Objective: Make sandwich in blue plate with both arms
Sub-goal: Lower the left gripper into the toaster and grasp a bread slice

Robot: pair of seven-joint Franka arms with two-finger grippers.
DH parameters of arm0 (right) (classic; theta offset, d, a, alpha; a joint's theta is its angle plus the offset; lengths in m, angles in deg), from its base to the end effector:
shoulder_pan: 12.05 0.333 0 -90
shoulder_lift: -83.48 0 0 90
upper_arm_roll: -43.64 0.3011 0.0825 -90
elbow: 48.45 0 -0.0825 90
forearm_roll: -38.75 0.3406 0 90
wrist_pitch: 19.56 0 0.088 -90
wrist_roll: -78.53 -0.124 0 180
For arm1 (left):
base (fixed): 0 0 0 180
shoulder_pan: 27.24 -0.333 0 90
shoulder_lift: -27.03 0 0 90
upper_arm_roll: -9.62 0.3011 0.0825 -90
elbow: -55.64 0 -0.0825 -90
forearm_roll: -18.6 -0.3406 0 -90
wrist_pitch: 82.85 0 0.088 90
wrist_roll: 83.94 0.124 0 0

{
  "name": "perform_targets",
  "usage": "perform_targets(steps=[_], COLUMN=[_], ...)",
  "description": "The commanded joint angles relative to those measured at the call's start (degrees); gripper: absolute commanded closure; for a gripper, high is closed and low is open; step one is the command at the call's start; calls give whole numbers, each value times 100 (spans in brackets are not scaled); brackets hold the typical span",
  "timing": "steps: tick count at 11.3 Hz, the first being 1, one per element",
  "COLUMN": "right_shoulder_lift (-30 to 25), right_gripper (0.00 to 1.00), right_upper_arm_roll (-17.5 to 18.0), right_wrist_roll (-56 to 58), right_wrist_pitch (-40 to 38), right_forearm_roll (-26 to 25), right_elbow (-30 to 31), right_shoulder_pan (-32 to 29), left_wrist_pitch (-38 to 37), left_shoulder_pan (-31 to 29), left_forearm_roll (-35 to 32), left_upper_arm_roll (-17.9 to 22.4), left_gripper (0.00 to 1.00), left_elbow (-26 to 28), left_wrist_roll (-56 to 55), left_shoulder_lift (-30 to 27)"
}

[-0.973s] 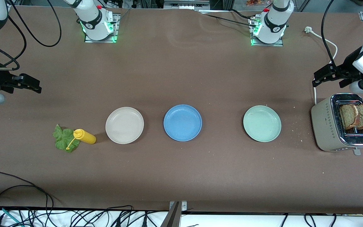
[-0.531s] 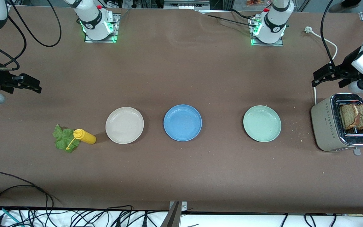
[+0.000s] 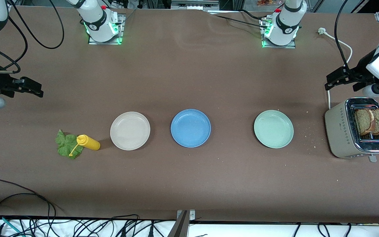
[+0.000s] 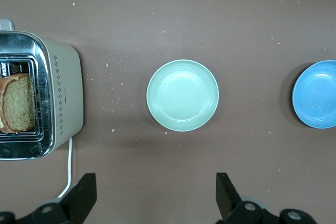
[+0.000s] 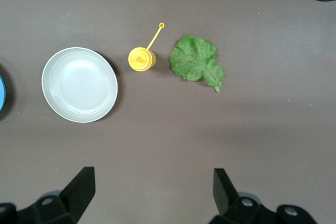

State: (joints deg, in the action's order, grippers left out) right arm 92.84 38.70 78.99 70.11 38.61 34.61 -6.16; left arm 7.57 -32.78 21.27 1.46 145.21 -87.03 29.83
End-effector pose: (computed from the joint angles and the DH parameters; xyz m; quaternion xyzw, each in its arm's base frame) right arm 0.5558 0.0127 0.5570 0.9996 0.0127 -0.0237 0.0083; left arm 0.5237 -0.0280 0.5716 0.9995 0.0047 -0.0181 0.0259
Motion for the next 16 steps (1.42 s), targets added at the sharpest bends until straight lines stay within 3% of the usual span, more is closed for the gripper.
perform_targets(steps=[1,3,8,12,16], right_shoulder_lift=[-66,-66,-66,-66,-66], right_gripper=[0,0,0,0,0], right_upper_arm_roll=[10,10,10,2,2], right_wrist_roll=[-63,-63,-63,-54,-54], right_wrist_pitch=[-55,-55,-55,-55,-46], right_forearm_roll=[75,75,75,75,66], right_elbow=[-9,-9,-9,-9,-9], right_shoulder_pan=[-1,-1,-1,-1,-1], left_wrist_pitch=[-121,-244,-61,825,1091], left_shoulder_pan=[-25,-174,-596,-1272,-1686], left_forearm_roll=[-91,-222,-1075,-1102,-1111], left_upper_arm_roll=[-1,25,60,61,60], left_gripper=[0,0,0,0,0], left_elbow=[-97,-97,-316,-352,-309], left_wrist_roll=[80,98,386,1667,1970], left_shoulder_lift=[185,212,922,1512,2014])
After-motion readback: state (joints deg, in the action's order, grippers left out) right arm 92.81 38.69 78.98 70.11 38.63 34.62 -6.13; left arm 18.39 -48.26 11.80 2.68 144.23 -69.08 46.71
